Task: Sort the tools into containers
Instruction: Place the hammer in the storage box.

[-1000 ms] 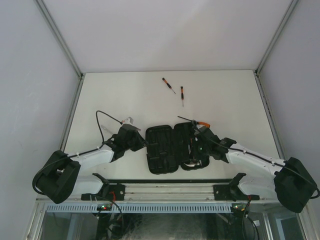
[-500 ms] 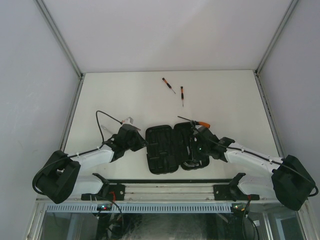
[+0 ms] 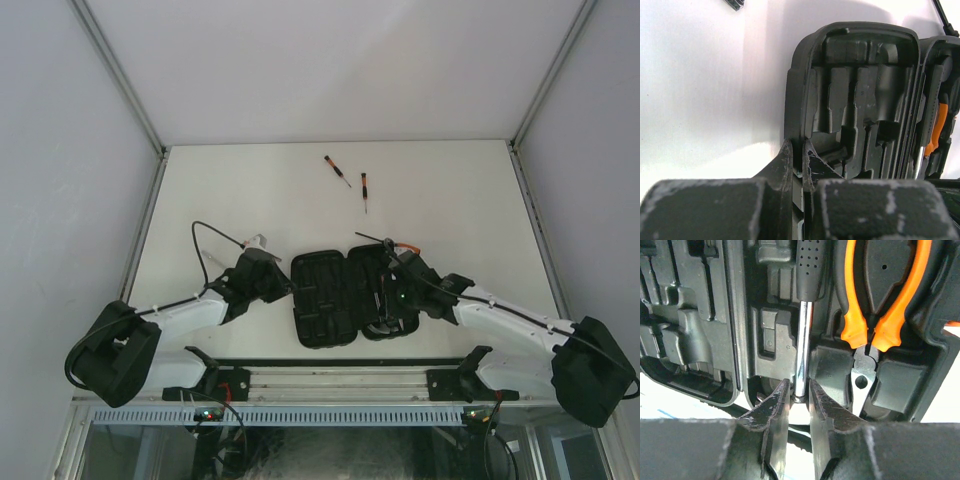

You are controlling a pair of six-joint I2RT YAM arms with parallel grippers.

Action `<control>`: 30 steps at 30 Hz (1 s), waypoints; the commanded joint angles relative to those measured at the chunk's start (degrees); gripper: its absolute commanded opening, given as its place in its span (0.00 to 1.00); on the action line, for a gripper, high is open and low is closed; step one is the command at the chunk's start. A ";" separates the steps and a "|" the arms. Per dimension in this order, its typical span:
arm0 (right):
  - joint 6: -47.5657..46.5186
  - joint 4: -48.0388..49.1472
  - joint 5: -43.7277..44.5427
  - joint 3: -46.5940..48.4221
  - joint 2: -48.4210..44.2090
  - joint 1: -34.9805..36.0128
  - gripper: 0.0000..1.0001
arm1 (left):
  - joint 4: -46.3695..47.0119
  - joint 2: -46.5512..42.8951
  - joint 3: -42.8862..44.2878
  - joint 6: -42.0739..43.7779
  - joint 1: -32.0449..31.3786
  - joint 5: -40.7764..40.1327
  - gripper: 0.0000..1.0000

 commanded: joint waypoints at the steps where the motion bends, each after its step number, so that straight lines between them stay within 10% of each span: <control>1: -1.27 -0.76 2.16 3.53 -0.34 0.38 0.20 | 0.15 -0.66 0.05 -0.93 0.56 -0.19 0.00; 30: -2.00 -7.78 5.62 9.63 18.22 7.56 0.00 | -0.05 -1.06 0.45 0.15 0.48 1.14 0.00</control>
